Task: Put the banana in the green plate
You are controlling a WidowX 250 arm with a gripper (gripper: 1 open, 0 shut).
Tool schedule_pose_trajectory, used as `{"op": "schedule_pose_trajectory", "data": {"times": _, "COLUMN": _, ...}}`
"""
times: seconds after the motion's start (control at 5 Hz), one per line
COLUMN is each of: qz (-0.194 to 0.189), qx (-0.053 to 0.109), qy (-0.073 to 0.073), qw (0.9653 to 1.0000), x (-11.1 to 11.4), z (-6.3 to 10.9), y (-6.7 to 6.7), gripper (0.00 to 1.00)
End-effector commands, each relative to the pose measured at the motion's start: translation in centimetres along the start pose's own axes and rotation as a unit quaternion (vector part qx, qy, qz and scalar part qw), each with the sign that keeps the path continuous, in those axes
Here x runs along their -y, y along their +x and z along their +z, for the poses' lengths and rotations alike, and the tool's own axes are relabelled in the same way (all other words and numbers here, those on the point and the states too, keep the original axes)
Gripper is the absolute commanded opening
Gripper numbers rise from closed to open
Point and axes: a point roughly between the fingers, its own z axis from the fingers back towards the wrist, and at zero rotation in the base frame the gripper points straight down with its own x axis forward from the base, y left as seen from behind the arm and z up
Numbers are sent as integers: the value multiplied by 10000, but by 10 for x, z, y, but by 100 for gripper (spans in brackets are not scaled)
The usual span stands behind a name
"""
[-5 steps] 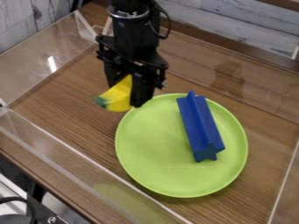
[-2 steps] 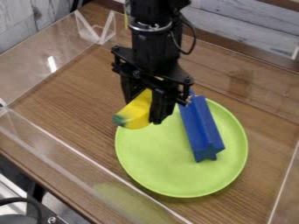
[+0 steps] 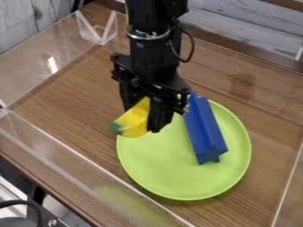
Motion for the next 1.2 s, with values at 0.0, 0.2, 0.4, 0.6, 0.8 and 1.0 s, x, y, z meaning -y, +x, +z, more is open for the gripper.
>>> {"op": "schedule_pose_trajectory", "data": {"times": 0.0, "qz": -36, "qx": 288, "qy": -29, "qw": 9996, "x": -7, "z": 7, "y": 3, "gripper": 0}}
{"op": "schedule_pose_trajectory", "data": {"times": 0.2, "qz": -59, "qx": 388, "qy": -78, "qw": 9992, "x": -15, "z": 4, "y": 6, "gripper": 0}}
{"op": "schedule_pose_trajectory", "data": {"times": 0.4, "qz": -78, "qx": 500, "qy": -109, "qw": 9987, "x": -23, "z": 0, "y": 9, "gripper": 0}}
{"op": "schedule_pose_trajectory", "data": {"times": 0.6, "qz": -94, "qx": 563, "qy": -130, "qw": 9983, "x": -31, "z": -5, "y": 14, "gripper": 0}}
{"op": "schedule_pose_trajectory", "data": {"times": 0.8, "qz": -99, "qx": 594, "qy": -145, "qw": 9981, "x": -36, "z": -10, "y": 18, "gripper": 0}}
{"op": "schedule_pose_trajectory", "data": {"times": 1.0, "qz": -106, "qx": 611, "qy": -157, "qw": 9980, "x": -42, "z": -17, "y": 22, "gripper": 0}}
